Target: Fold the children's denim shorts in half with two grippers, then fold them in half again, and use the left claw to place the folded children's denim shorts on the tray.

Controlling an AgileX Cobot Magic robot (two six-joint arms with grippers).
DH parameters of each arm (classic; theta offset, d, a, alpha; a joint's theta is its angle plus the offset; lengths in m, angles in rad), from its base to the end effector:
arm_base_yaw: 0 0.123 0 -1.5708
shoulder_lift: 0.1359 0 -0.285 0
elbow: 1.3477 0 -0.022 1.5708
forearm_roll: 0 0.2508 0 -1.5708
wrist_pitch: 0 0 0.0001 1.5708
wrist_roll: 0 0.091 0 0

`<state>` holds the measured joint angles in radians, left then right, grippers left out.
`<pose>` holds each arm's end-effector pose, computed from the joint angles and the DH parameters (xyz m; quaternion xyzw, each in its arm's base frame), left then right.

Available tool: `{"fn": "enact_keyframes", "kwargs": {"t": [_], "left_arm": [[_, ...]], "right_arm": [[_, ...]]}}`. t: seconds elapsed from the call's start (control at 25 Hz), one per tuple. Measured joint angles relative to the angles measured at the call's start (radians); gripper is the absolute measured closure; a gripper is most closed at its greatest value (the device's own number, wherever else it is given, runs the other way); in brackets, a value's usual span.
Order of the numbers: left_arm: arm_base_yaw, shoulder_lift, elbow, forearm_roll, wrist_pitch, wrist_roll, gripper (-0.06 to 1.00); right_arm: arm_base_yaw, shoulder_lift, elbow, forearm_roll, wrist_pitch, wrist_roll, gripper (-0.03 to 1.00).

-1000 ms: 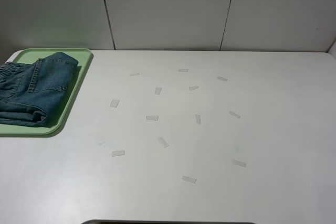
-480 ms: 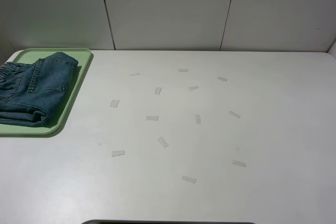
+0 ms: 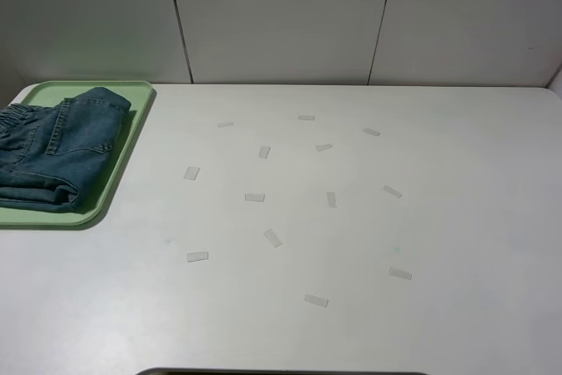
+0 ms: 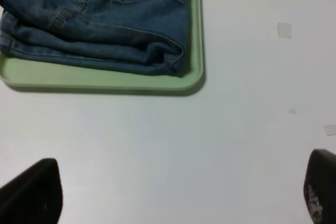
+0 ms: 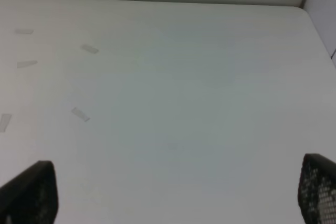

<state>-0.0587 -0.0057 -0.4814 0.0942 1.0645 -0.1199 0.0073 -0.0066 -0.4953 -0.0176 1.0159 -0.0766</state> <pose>-0.0035 0.0077 0.2721 -0.0278 0.8562 0.0010 0.5160 -0.0035 -0.0014 0.2796 -0.0351 0.8401 -0.0275 0.5407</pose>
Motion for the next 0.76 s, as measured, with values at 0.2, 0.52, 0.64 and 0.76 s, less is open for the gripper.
{"fn": "enact_keyframes", "kwargs": {"t": [0.2, 0.52, 0.64, 0.76], "left_arm": [[0.000, 0.000, 0.000, 0.000, 0.000, 0.000, 0.04], [0.000, 0.000, 0.000, -0.001, 0.000, 0.000, 0.05], [0.000, 0.000, 0.000, -0.001, 0.000, 0.000, 0.05], [0.000, 0.000, 0.000, -0.001, -0.001, 0.000, 0.05]], "right_arm": [[0.000, 0.000, 0.000, 0.000, 0.000, 0.000, 0.27], [0.000, 0.000, 0.000, 0.000, 0.000, 0.000, 0.27], [0.000, 0.000, 0.000, 0.000, 0.000, 0.000, 0.27], [0.000, 0.000, 0.000, 0.000, 0.000, 0.000, 0.27]]}}
